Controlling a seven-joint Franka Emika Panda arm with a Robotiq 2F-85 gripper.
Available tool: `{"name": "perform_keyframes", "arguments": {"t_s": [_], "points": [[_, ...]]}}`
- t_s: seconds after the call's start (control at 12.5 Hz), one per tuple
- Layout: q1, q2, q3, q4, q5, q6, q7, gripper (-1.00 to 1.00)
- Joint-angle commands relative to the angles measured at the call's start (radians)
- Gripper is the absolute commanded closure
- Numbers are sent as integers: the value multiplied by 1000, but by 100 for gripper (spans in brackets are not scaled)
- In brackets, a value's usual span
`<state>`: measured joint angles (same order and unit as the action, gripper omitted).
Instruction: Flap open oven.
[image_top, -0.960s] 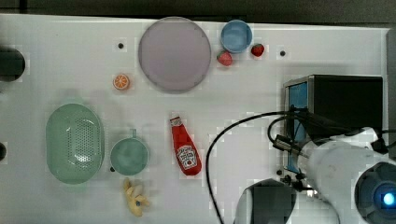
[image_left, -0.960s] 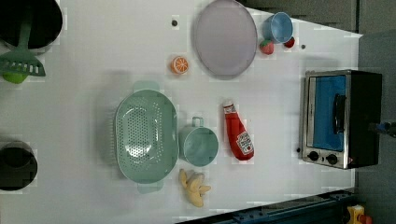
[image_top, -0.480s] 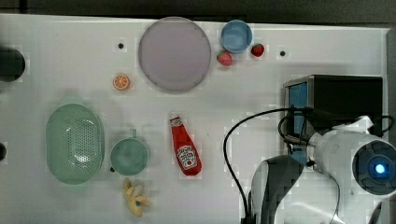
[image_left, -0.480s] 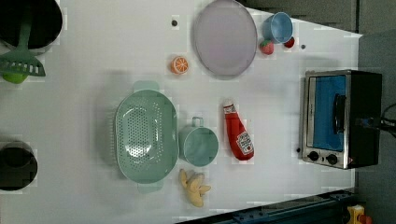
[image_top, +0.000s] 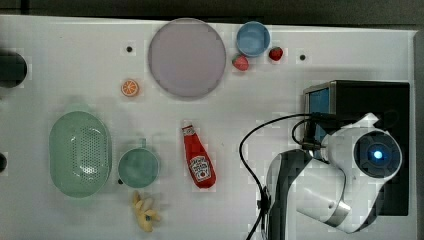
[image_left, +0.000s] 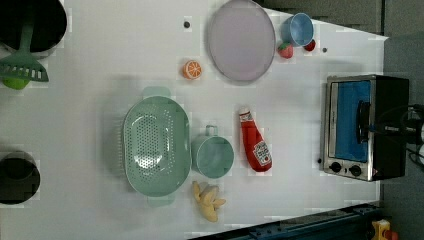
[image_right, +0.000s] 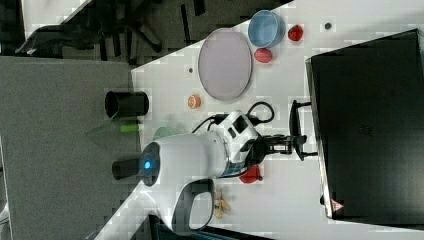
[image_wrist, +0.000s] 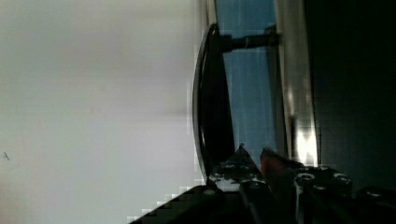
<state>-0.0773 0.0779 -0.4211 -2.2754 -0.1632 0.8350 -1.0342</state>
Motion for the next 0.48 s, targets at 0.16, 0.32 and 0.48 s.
{"name": "perform_keyframes", "arguments": {"t_s": [0.16, 0.32, 0.48], "points": [[-1, 33, -6, 1, 0, 90, -44, 65], [2, 52, -4, 1, 0, 93, -44, 65], [9, 55, 6, 1, -2, 92, -42, 65]]}}
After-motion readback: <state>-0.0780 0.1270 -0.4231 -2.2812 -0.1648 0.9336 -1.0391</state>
